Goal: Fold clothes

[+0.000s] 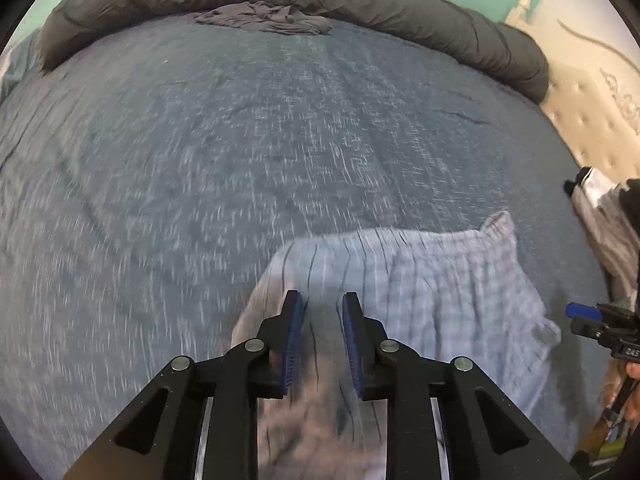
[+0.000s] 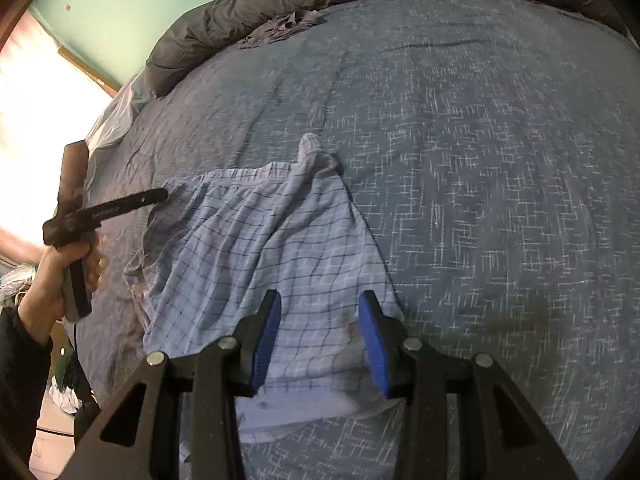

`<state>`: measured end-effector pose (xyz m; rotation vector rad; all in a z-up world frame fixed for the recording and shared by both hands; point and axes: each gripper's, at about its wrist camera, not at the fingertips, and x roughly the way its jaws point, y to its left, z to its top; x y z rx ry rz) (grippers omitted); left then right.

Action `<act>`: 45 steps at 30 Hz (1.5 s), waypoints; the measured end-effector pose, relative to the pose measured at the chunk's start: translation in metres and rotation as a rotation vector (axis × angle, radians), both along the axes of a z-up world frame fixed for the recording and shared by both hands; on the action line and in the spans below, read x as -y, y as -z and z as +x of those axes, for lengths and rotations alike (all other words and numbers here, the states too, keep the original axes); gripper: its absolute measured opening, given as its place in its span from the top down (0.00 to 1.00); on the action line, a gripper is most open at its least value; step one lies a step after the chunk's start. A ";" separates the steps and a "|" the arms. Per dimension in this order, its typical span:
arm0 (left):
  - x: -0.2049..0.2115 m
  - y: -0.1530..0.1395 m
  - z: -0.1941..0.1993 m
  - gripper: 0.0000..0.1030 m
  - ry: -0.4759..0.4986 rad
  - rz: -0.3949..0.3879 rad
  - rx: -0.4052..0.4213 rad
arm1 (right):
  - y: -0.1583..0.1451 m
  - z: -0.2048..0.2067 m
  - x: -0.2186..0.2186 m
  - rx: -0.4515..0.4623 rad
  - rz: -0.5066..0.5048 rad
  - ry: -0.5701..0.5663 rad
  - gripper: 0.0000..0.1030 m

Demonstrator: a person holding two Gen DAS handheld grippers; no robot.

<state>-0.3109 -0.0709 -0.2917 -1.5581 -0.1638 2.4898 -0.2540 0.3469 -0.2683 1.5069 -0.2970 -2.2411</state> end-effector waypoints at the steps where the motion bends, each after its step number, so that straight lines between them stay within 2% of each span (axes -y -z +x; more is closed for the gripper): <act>1: -0.002 0.002 -0.006 0.78 0.003 -0.014 0.001 | 0.002 -0.001 -0.001 0.001 0.004 -0.002 0.61; 8: -0.012 0.020 -0.033 0.79 0.037 -0.085 0.021 | 0.013 -0.013 -0.007 0.015 0.006 -0.003 0.61; 12: -0.011 0.024 -0.034 0.98 0.045 -0.105 0.013 | 0.015 -0.017 -0.014 0.020 -0.022 0.022 0.61; 15: -0.004 0.017 -0.030 0.99 0.038 -0.087 -0.014 | 0.014 -0.019 -0.016 0.017 -0.035 0.039 0.61; 20: 0.011 -0.005 -0.018 0.99 0.031 -0.067 -0.072 | 0.007 -0.028 -0.014 0.002 -0.047 0.056 0.61; 24: 0.039 -0.013 -0.017 0.99 -0.037 -0.001 -0.080 | 0.003 -0.041 -0.011 -0.015 -0.040 0.069 0.61; 26: 0.051 -0.010 -0.021 0.99 -0.073 0.029 -0.074 | 0.004 -0.050 -0.008 -0.015 -0.042 0.079 0.60; 30: 0.071 0.000 -0.024 0.99 -0.124 0.072 -0.056 | 0.006 -0.065 -0.008 -0.017 -0.064 0.101 0.44; 38: 0.076 0.012 -0.018 0.98 -0.137 0.080 0.001 | 0.020 -0.098 0.022 0.024 -0.136 0.113 0.43; 41: 0.077 0.014 -0.018 0.98 -0.137 0.088 0.011 | 0.025 -0.104 0.032 0.040 -0.109 0.099 0.43; 43: 0.075 0.017 -0.020 0.96 -0.136 0.095 0.017 | 0.029 -0.107 0.038 0.052 -0.083 0.093 0.43; 44: 0.075 0.018 -0.021 0.91 -0.135 0.099 0.020 | 0.031 -0.108 0.039 0.056 -0.080 0.092 0.43; 45: 0.074 0.020 -0.022 0.82 -0.134 0.103 0.024 | 0.033 -0.109 0.040 0.059 -0.081 0.090 0.43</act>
